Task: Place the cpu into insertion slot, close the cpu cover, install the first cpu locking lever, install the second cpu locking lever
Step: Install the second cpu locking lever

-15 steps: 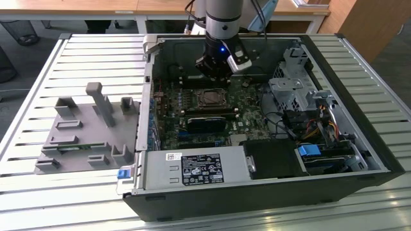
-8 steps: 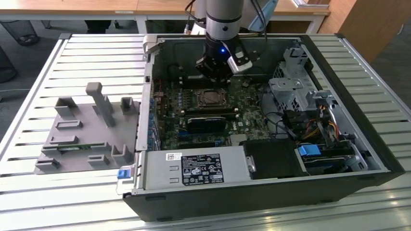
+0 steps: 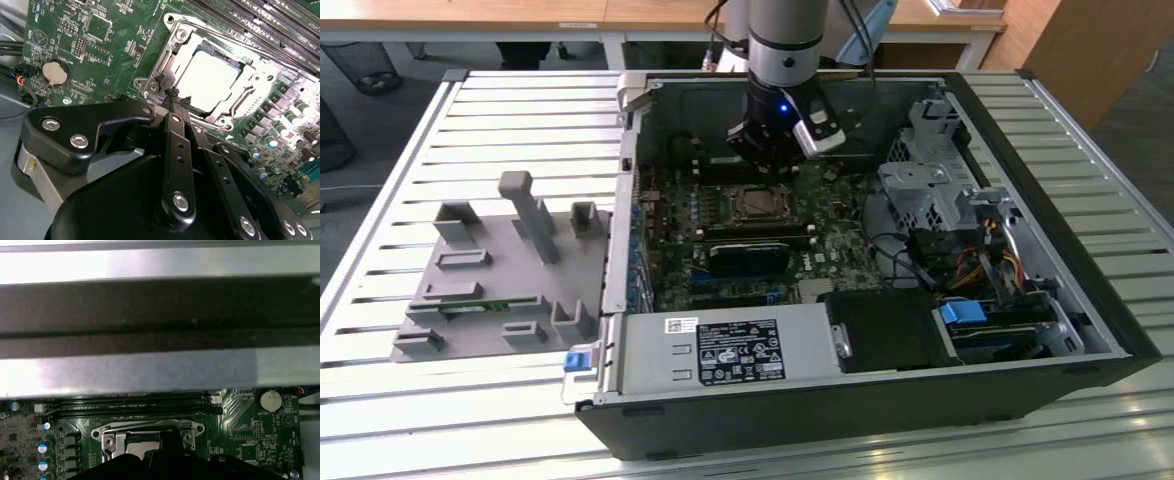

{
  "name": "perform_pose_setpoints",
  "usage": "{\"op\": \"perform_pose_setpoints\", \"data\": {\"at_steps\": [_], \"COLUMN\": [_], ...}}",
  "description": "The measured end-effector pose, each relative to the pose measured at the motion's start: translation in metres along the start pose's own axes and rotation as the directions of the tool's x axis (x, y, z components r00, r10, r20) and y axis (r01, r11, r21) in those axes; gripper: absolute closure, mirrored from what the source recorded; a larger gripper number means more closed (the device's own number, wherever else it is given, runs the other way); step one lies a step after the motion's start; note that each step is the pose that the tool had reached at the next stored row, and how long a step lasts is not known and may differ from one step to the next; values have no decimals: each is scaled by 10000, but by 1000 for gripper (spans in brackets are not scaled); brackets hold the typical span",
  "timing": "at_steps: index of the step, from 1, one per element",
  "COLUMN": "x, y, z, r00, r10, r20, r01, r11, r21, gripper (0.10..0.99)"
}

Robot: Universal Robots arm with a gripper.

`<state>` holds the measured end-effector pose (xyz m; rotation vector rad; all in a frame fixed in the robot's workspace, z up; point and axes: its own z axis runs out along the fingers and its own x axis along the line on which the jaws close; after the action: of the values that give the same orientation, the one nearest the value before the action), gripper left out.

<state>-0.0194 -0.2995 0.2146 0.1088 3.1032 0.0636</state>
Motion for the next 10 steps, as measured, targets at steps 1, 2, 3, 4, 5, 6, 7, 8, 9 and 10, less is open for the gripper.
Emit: {"op": "perform_pose_setpoints", "data": {"at_steps": [1, 2, 3, 4, 5, 6, 7, 8, 9, 10], "x": [0, -1, -1, -1, -1, -2, -3, -4, -5, -5], "y": [0, -1, 0, 1, 3, 4, 6, 7, 8, 5], "z": [-8, -20, -41, -67, -99, -140, -183, -216, -241, -249], "r00": [10000, 10000, 10000, 10000, 10000, 10000, 10000, 10000, 10000, 10000], "r10": [1, 0, 0, 0, -1, -1, -2, -1, -1, -2], "r20": [1, 1, 2, 2, 2, 1, 1, 2, 1, 1], "r01": [-1, 0, 0, 0, 1, 1, 2, 1, 1, 2], "r11": [10000, 10000, 10000, 10000, 10000, 10000, 10000, 10000, 10000, 10000], "r21": [0, -2, -3, -4, -3, -2, -3, -3, -2, -4], "gripper": [980, 980, 980, 980, 980, 980, 980, 980, 980, 980]}}
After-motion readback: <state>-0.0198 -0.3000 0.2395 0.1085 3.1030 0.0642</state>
